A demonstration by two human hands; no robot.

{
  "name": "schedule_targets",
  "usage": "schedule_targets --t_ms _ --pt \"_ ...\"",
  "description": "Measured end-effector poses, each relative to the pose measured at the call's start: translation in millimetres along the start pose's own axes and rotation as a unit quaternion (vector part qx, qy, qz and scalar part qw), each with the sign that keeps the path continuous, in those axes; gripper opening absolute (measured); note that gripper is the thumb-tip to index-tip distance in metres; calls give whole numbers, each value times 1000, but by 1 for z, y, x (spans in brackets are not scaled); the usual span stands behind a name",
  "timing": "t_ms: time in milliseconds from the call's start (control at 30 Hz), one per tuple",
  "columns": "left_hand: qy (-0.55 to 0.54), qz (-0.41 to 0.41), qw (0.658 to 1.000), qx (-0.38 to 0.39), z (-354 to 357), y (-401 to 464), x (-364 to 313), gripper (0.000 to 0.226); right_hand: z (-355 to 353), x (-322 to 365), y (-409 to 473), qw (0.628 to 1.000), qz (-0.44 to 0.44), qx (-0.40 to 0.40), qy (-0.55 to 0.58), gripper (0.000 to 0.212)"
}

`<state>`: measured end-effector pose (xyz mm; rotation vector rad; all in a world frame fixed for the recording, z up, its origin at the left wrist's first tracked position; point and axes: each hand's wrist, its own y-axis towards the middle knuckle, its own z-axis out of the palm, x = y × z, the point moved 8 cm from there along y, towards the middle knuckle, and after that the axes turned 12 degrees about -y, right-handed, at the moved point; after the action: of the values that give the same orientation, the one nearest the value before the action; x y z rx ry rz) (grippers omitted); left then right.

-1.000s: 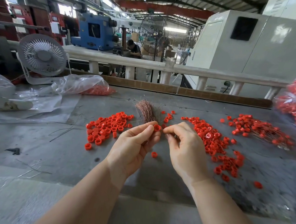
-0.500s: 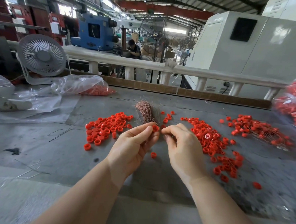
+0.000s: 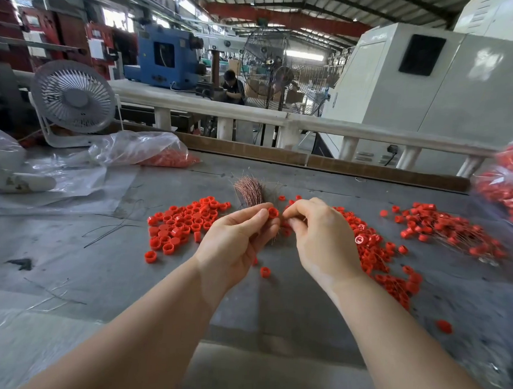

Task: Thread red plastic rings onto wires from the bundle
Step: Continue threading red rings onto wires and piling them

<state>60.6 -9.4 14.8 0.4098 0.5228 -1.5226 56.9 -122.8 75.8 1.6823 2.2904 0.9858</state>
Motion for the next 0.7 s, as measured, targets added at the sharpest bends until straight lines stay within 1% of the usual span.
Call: schedule_targets --t_ms 233,400,700 --pt "-17 -8 1000 -2 -3 9 11 16 11 -12 -7 999 25 -21 23 12" --pt "-22 -5 1000 -7 -13 11 13 16 15 -9 -14 998 18 -42 45 12" --pt "-15 -3 1000 18 -10 4 14 17 5 -6 -22 992 2 -79 96 7"
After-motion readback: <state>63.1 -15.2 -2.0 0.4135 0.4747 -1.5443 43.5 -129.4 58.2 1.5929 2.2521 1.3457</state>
